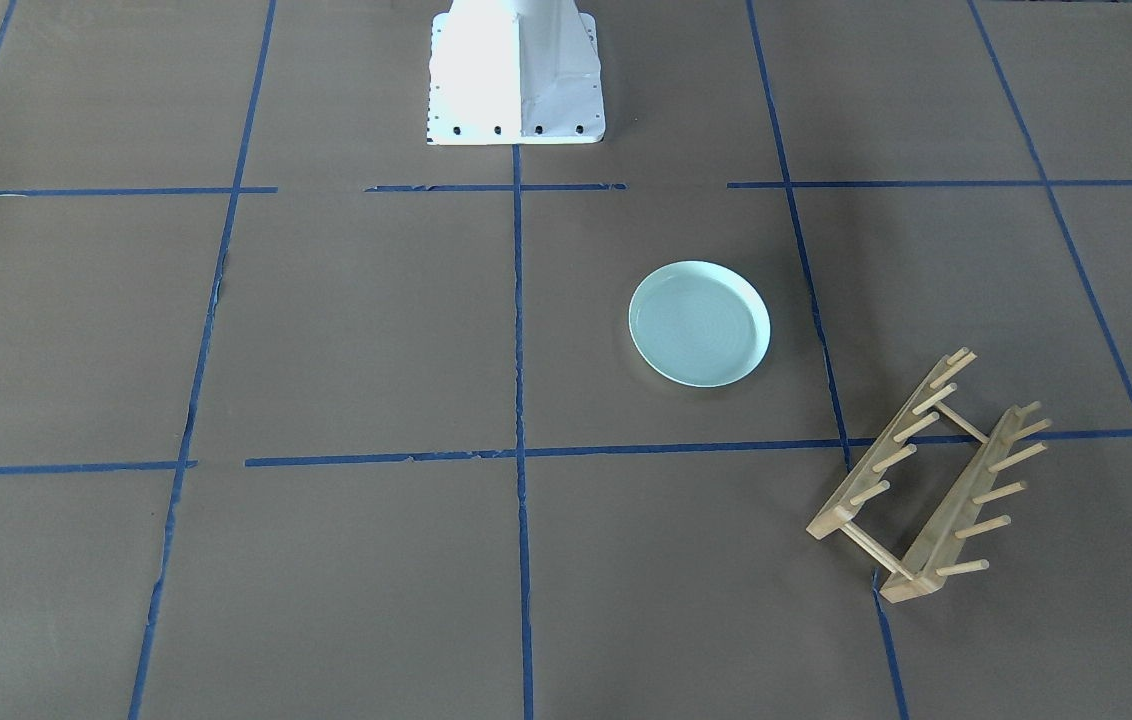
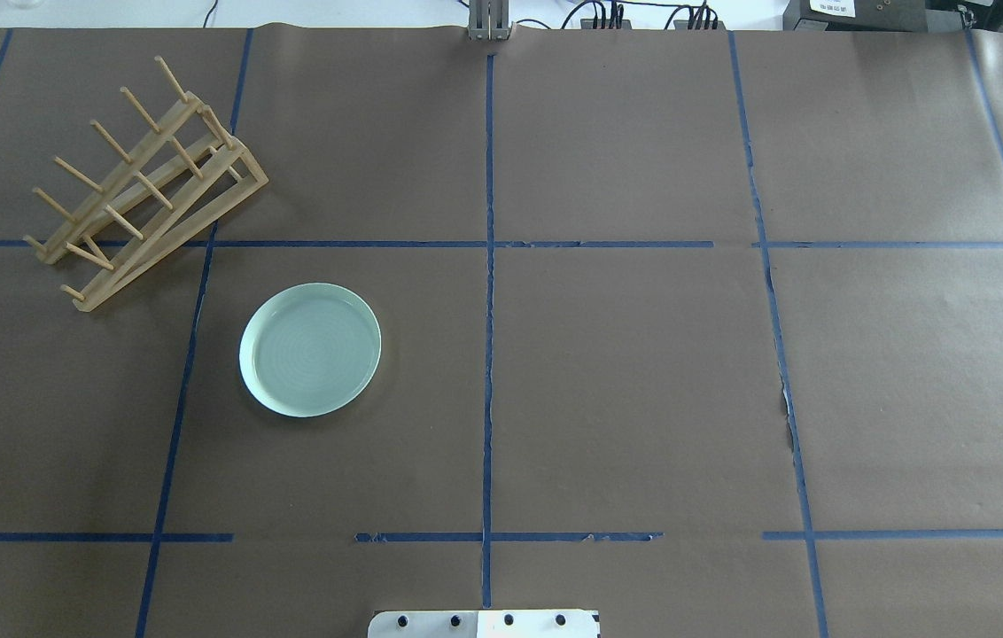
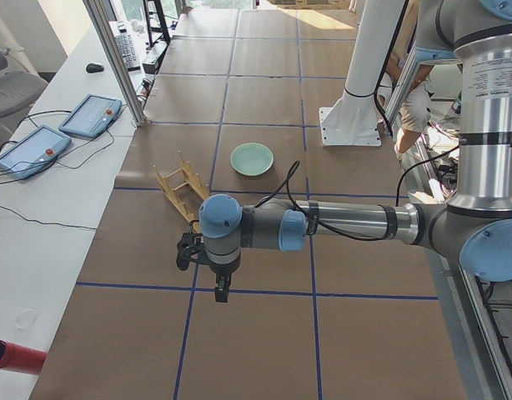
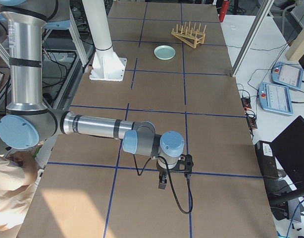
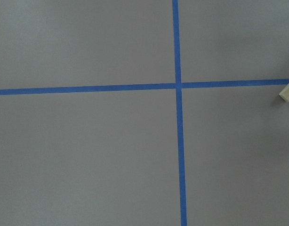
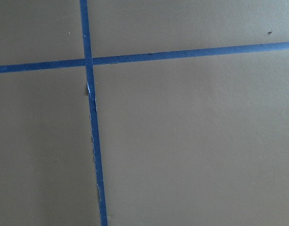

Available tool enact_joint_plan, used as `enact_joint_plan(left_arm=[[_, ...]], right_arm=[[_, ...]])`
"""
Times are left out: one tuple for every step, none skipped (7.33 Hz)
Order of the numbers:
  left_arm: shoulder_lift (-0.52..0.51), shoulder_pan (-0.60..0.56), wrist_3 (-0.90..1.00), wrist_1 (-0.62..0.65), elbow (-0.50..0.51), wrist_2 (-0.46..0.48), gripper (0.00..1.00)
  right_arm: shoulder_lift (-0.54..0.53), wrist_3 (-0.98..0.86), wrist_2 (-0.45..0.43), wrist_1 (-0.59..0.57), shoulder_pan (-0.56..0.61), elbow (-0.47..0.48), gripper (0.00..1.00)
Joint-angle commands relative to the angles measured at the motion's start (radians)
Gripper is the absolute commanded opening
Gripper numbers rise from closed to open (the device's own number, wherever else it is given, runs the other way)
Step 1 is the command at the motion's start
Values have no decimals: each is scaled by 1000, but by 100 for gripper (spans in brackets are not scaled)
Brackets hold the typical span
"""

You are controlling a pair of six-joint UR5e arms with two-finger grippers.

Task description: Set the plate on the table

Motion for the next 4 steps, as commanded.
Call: enact_joint_plan(left_arm=[[-3,1,2,1,3,2,100],[-3,1,3,2,-12,-4,100],[-3,1,3,2,-12,-4,100],[-5,1,3,2,-14,-4,100]], right_arm=[[0,0,0,0,0,0,100],[0,0,0,0,0,0,100],[0,0,0,0,0,0,100],[0,0,0,0,0,0,100]])
